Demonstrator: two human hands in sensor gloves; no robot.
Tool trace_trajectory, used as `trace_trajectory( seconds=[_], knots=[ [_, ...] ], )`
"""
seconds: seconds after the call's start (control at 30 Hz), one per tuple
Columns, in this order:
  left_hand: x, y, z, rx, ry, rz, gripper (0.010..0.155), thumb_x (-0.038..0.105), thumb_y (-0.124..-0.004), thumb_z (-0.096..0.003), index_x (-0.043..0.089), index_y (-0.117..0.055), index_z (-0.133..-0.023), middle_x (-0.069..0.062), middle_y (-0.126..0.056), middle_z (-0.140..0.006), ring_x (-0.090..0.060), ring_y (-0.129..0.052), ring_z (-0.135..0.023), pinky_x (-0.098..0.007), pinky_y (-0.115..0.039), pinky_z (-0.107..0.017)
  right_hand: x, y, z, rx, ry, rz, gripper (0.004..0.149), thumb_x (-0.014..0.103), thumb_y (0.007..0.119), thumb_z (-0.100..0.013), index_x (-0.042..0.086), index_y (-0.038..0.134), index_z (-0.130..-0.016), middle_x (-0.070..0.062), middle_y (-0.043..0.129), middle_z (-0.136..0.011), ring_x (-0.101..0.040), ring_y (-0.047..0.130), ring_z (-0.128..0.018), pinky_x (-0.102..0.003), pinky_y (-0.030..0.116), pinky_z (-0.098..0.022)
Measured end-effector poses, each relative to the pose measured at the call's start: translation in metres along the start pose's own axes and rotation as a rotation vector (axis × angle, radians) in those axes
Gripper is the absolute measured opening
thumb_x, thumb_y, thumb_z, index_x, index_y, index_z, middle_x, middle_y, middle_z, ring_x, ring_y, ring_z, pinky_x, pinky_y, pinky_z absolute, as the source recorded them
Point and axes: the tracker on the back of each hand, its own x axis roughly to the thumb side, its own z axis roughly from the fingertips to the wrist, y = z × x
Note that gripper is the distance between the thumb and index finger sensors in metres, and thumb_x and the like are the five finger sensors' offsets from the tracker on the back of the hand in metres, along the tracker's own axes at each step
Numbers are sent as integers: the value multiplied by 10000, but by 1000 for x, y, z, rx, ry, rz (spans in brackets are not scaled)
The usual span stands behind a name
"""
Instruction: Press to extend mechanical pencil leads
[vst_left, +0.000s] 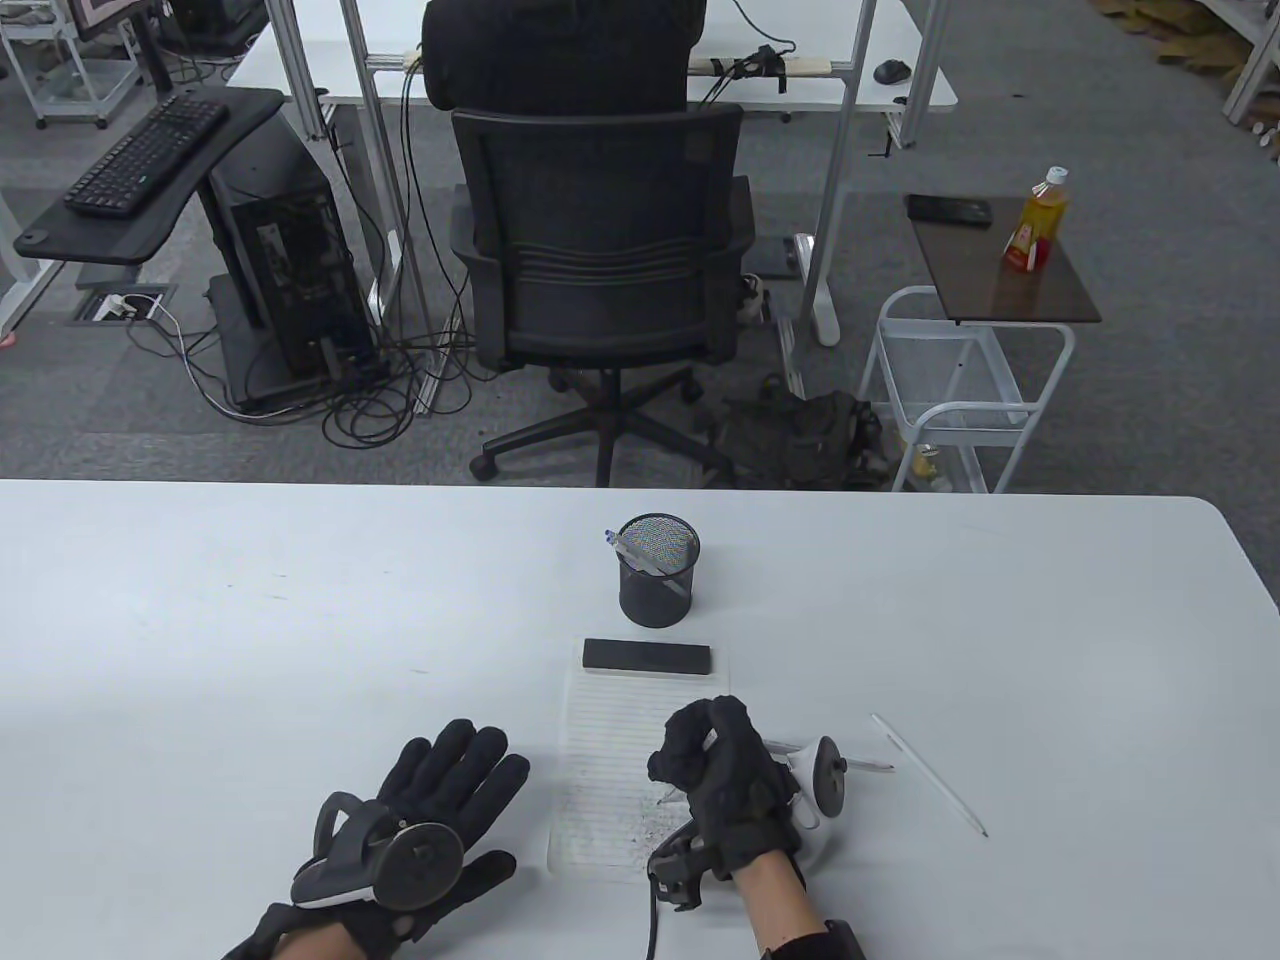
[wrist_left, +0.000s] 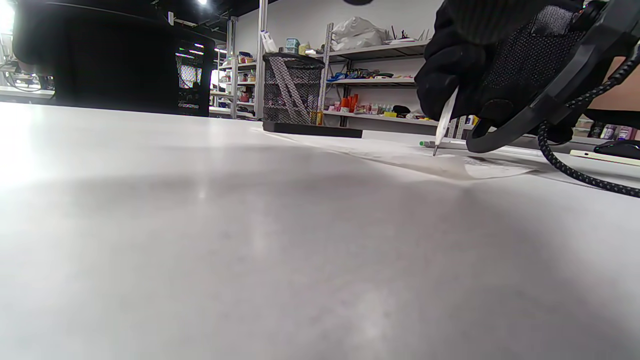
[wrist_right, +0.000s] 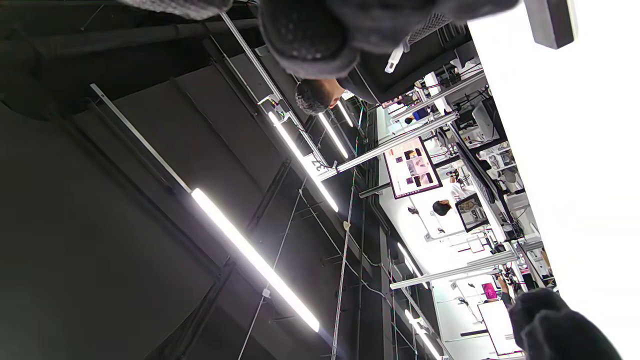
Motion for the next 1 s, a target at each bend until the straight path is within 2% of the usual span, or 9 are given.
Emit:
trace_trajectory(
  seconds=[0.53, 0.7, 0.8, 0.9, 0.93, 1.0],
  knots=[
    [2, 0, 0, -1, -2, -1, 847, 623, -674, -459, 266, -345, -1153, -109, -302, -1210, -460, -308, -1122, -666, -359, -756, 0, 2, 2, 7, 5, 17, 601, 544, 630, -589, 18, 919, -618, -130, 893, -399, -387, 849, -347, -672, 727, -420],
    [2, 0, 0, -2, -2, -3, 847, 623, -674, -460, 265, -345, -1154, -107, -303, -1210, -460, -306, -1122, -666, -358, -756, 10, 7, 0, 52, -35, 30, 680, 616, 594, -582, 18, 913, -641, -130, 891, -422, -384, 846, -364, -666, 722, -433],
    [1, 1, 0, 4, 1, -5, 847, 623, -674, -459, 266, -345, -1154, -108, -301, -1210, -461, -307, -1122, -667, -358, -756, 27, 14, -3, 131, -50, 66, 736, 633, 548, -575, -7, 872, -738, -167, 873, -516, -414, 825, -434, -686, 684, -471],
    [0, 1, 0, 7, 7, -9, 848, 624, -674, -459, 265, -346, -1153, -107, -302, -1210, -461, -308, -1121, -666, -360, -756, 49, 17, -6, 189, -63, 107, 695, 547, 515, -599, -22, 744, -923, -224, 796, -703, -471, 754, -582, -702, 636, -520],
    [0, 2, 0, 9, 8, -9, 846, 623, -673, -460, 266, -346, -1153, -107, -303, -1210, -459, -307, -1122, -666, -360, -756, 58, 17, -7, 177, -43, 139, 655, 491, 510, -608, -27, 694, -964, -240, 767, -737, -486, 726, -609, -708, 616, -528],
    [-1, 3, 0, 12, 9, -10, 845, 621, -670, -461, 265, -344, -1154, -107, -300, -1211, -462, -305, -1122, -667, -358, -756, 75, 14, -10, 115, 0, 315, 604, 412, 581, -598, -35, 649, -998, -256, 754, -762, -498, 724, -613, -704, 632, -510]
  ],
)
